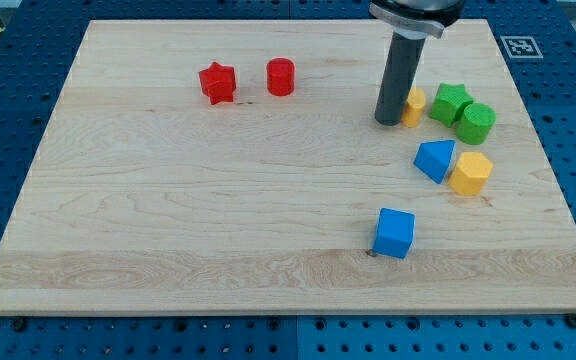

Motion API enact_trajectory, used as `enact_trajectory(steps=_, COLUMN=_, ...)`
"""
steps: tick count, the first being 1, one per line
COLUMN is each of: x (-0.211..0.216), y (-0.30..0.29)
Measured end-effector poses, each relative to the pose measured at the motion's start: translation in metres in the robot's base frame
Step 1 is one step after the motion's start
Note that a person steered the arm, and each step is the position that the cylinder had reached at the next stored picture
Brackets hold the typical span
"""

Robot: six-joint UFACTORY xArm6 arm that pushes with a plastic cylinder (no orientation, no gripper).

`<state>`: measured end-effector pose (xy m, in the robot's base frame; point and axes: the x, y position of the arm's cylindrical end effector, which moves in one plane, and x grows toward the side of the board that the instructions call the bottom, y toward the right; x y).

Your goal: Move the yellow hexagon and the blue triangle towards the center of the board

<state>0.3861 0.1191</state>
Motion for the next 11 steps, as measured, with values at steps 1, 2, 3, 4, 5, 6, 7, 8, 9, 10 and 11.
enact_trajectory(steps=1, x=-0.01, y=0.009)
enact_trajectory(steps=2, x=-0.012, y=0.025)
enact_trajectory(steps=3, x=-0.012, y=0.042)
enact_trajectory(steps=4, x=-0.011, y=0.043)
enact_trajectory(steps=5, x=0.015, y=0.029)
enact_trajectory(steps=6, x=0.053, y=0.008)
enact_trajectory(steps=7, x=0.092, y=-0.015)
enact_trajectory(steps=8, x=0.114, y=-0.014)
enact_trajectory(steps=9, x=0.123, y=0.019)
enact_trajectory(steps=10, x=0.137, y=0.072)
enact_trajectory(steps=11, x=0.134, y=0.121)
